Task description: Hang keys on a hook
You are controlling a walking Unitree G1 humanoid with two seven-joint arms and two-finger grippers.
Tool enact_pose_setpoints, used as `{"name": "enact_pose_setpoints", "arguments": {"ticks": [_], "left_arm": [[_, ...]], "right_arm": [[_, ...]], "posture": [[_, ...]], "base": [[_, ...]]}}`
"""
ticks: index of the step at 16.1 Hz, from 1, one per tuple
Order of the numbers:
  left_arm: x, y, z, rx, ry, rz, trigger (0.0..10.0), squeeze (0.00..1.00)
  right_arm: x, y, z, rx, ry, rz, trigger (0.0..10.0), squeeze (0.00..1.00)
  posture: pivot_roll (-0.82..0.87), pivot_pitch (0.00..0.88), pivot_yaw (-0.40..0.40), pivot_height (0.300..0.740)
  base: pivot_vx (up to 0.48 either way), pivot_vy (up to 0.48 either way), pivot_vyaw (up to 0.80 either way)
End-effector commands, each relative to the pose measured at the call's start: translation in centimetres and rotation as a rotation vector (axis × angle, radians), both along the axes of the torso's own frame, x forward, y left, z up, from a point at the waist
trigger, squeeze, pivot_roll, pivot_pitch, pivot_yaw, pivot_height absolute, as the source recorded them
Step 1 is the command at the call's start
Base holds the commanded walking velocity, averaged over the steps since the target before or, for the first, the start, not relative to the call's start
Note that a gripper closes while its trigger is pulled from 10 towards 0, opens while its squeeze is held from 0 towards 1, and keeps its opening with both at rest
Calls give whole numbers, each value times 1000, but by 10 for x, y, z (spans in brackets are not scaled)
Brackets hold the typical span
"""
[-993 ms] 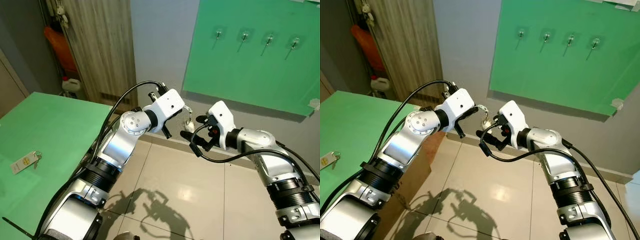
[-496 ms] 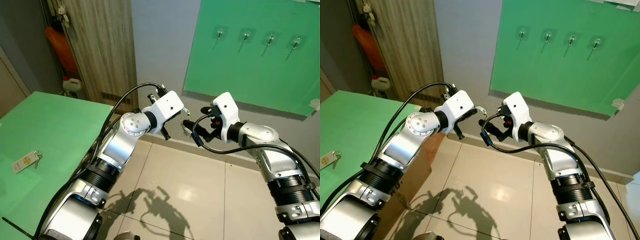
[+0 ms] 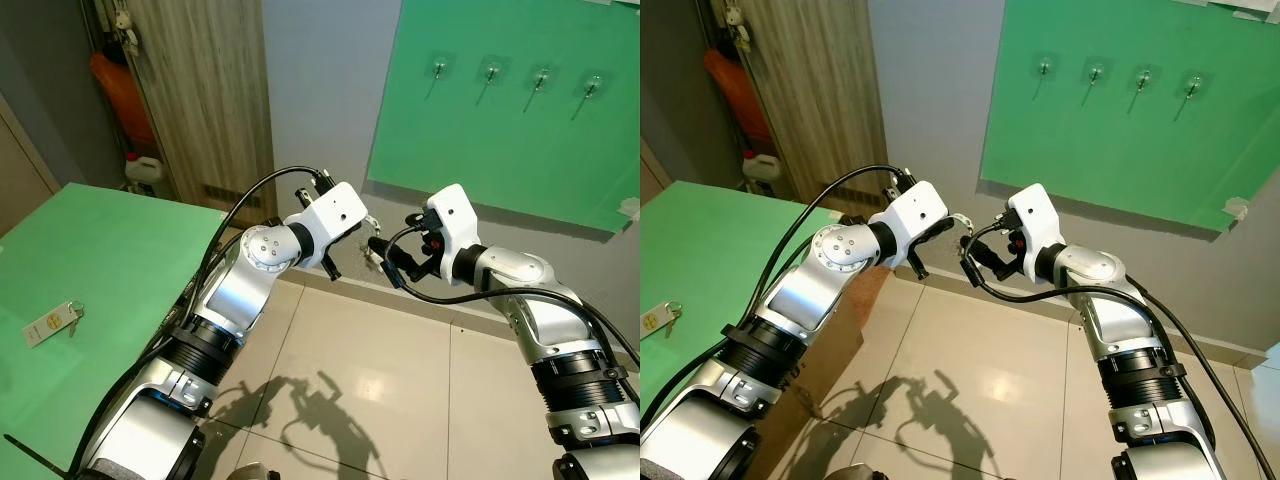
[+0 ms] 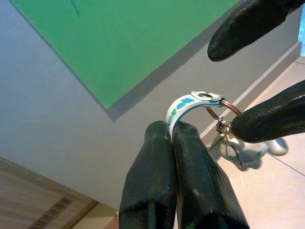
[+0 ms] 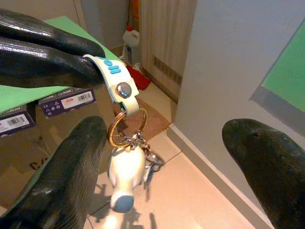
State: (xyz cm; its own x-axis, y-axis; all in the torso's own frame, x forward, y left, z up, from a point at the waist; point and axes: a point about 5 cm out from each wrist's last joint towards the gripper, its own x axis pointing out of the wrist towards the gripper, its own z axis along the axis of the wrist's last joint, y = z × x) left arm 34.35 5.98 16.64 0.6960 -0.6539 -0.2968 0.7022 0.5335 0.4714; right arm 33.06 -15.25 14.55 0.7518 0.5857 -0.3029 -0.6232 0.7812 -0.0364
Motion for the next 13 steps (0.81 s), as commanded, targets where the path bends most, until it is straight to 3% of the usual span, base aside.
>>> {"name": "enact_pose_setpoints", "arguments": {"ticks": [1, 3, 6, 7, 8, 13], "left_arm": [[0, -1, -2, 20, 5, -7, 0, 0], [0, -1, -2, 20, 5, -7, 0, 0], [1, -3, 0, 18, -3, -6, 0, 0], [1, -4, 0, 16, -4, -8, 0, 0], [1, -5, 0, 13, -6, -10, 0, 0], [2, -5, 2, 9, -13, -9, 0, 0]], "right_arm": [[1, 2, 9, 25, -17, -4, 7294, 0], [1, 2, 9, 25, -17, -4, 7294, 0], [-4, 14, -4, 71, 50, 17, 6588, 0], [-4, 17, -4, 71, 51, 25, 7333, 0], [-4, 20, -4, 66, 51, 34, 8863, 0], [-3, 19, -7, 43, 54, 29, 8941, 0]], "posture": [[-55, 0, -2, 740], [-55, 0, -2, 740], [-59, 0, 5, 740], [-59, 0, 5, 740], [-59, 0, 4, 740], [-56, 0, 3, 740]], "base": [[0, 0, 0], [0, 0, 0], [0, 0, 0], [0, 0, 0], [0, 0, 0], [0, 0, 0]]}}
